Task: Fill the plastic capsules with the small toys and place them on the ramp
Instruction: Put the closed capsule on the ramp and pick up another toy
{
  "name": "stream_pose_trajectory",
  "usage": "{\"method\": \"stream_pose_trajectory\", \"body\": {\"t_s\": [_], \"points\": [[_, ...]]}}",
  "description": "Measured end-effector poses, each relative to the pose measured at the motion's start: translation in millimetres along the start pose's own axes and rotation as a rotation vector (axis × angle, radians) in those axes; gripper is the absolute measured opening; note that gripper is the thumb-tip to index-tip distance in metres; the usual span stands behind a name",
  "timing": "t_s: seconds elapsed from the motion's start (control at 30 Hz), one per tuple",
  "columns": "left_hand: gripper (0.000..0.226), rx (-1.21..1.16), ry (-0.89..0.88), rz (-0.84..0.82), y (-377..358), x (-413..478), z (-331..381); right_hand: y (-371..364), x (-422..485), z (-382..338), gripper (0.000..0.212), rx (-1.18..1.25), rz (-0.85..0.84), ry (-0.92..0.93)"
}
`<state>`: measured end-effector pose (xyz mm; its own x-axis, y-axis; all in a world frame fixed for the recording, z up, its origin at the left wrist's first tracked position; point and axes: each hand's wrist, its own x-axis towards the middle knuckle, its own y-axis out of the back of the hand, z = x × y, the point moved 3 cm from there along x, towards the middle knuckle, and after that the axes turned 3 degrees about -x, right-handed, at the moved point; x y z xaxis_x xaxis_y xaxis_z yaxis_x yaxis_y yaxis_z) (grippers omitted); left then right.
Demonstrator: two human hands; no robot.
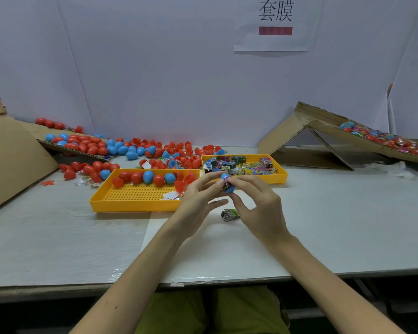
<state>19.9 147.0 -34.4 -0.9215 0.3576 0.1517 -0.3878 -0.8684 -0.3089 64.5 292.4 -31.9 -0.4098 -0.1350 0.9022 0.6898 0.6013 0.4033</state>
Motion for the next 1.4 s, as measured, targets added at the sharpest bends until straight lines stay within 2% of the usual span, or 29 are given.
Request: {"method": "stream_pose_trajectory", "body": {"t_s": [0.13,0.27,0.43,0.67,0.83,1.0,1.17,1.27,1.4], "points": [[0.026,-0.048,0.000,-0.008,2.4,0.2,-1.0,1.4,0.9,2.0,0.039,0.013,0.020,-0.055],[0.021,-0.067,0.038,-0.018,2.0,0.8,-0.8,2.5,0.6,0.0,0.034,-0.026,0.047,-0.025],[0.029,-0.070,0.014,-0.008,1.9,1.1,-1.3,2.2,-0.7,1.0,0.032,-0.029,0.049,0.023],[0.024,-0.132,0.021,-0.038,2.3,2.1,-2.5,2.7,-1.4,2.1,0.028,0.010,0.050,0.025],[0.023,-0.164,0.026,-0.055,2.8,1.5,-1.3,3.2,1.4,1.8,0.034,0.105,0.047,-0.107],[0.021,-0.141,0.041,-0.054,0.8,0.5,-1.6,4.2,1.8,3.6,0.019,0.084,0.055,-0.144],[0.021,-0.099,0.051,-0.060,-0.6,0.9,-2.1,2.2,0.6,4.0,0.013,0.035,0.040,-0.122],[0.036,-0.093,0.055,-0.109,-3.4,-0.2,-1.4,1.8,0.1,5.8,0.011,0.021,0.060,-0.130],[0.042,-0.026,0.014,-0.085,-1.5,0.2,-4.1,-2.5,-0.6,9.0,0.007,0.013,0.038,-0.146]]}}
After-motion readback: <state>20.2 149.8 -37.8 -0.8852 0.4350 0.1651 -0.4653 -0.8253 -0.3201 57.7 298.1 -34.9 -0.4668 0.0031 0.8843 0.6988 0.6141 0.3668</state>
